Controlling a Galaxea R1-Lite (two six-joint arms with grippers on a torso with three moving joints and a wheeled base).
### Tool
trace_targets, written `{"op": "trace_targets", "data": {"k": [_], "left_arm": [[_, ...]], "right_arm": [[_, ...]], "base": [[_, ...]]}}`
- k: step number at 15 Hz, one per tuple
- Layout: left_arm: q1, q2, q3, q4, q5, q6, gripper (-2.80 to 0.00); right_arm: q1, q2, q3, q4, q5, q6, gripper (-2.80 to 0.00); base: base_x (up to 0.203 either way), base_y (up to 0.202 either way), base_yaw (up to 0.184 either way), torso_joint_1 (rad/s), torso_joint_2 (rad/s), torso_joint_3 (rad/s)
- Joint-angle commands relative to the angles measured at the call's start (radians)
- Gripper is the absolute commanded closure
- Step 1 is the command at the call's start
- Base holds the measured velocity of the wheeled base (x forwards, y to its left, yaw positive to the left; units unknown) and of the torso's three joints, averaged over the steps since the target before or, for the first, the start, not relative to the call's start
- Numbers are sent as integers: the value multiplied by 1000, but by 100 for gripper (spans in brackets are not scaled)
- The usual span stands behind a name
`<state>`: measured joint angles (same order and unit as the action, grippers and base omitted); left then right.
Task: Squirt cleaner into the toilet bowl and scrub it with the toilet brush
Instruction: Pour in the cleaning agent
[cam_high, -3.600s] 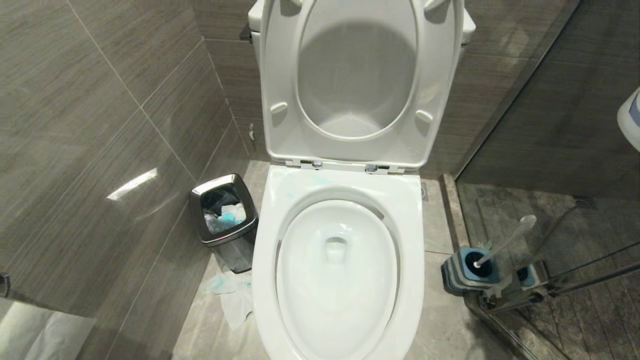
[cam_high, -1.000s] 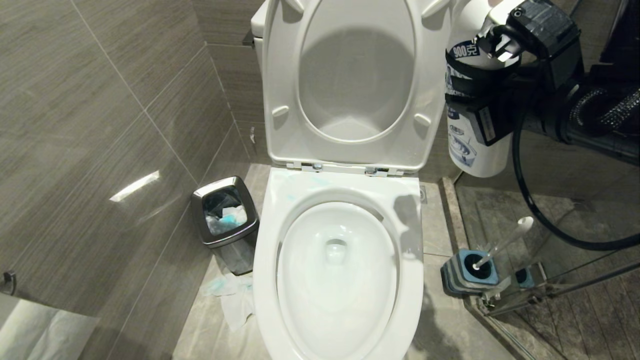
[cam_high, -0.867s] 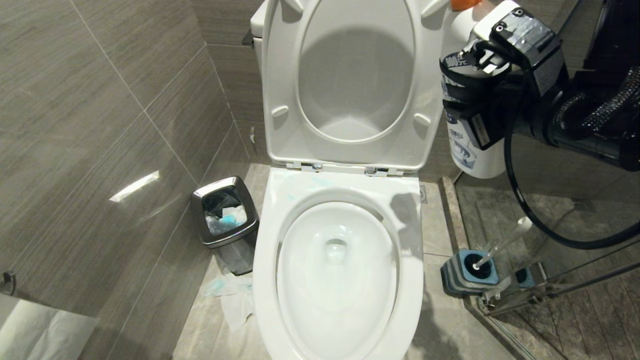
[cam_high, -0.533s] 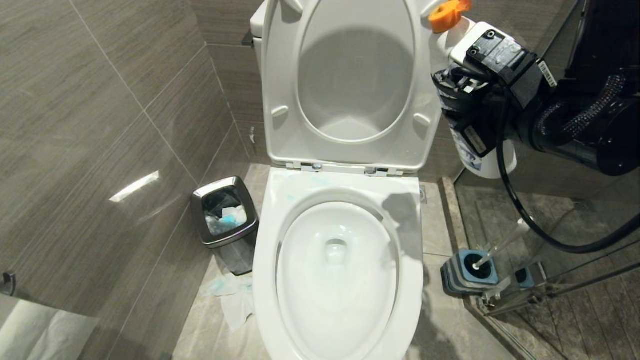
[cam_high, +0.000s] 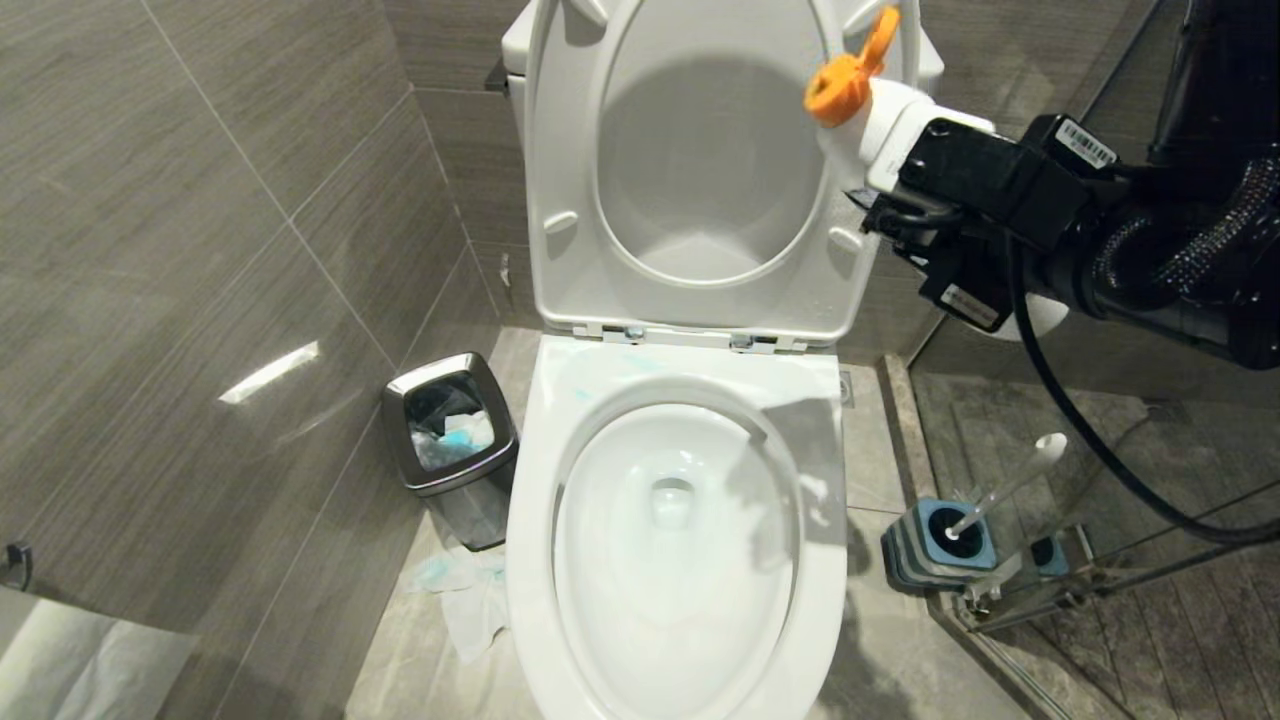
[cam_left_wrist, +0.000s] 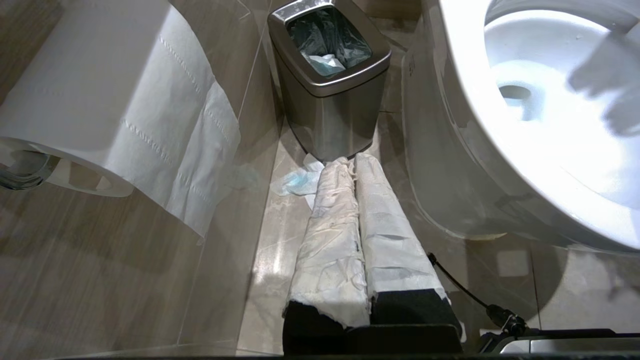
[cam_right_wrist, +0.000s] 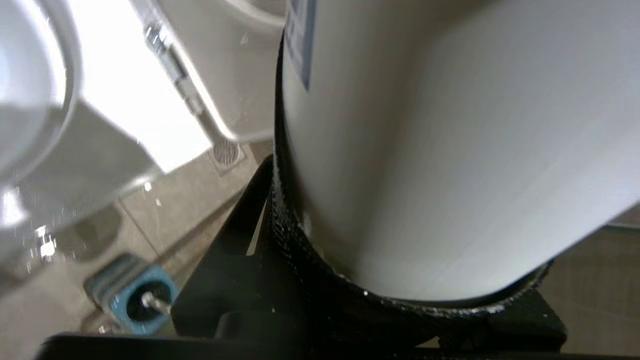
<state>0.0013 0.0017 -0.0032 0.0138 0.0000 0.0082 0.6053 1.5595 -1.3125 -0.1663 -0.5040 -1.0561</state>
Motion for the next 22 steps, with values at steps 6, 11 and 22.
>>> {"op": "trace_targets", "data": {"k": [6, 11, 22], "left_arm": [[0, 1, 0, 0, 0, -1, 0], [0, 1, 0, 0, 0, -2, 0], [0, 1, 0, 0, 0, -2, 0]], "right_arm": [[19, -43, 59, 34, -58, -143, 0], [19, -32, 50, 30, -130, -219, 0], [38, -18, 45, 20, -170, -400, 0]], "base": [[0, 0, 0, 0, 0, 0], [0, 0, 0, 0, 0, 0], [0, 0, 0, 0, 0, 0]]}}
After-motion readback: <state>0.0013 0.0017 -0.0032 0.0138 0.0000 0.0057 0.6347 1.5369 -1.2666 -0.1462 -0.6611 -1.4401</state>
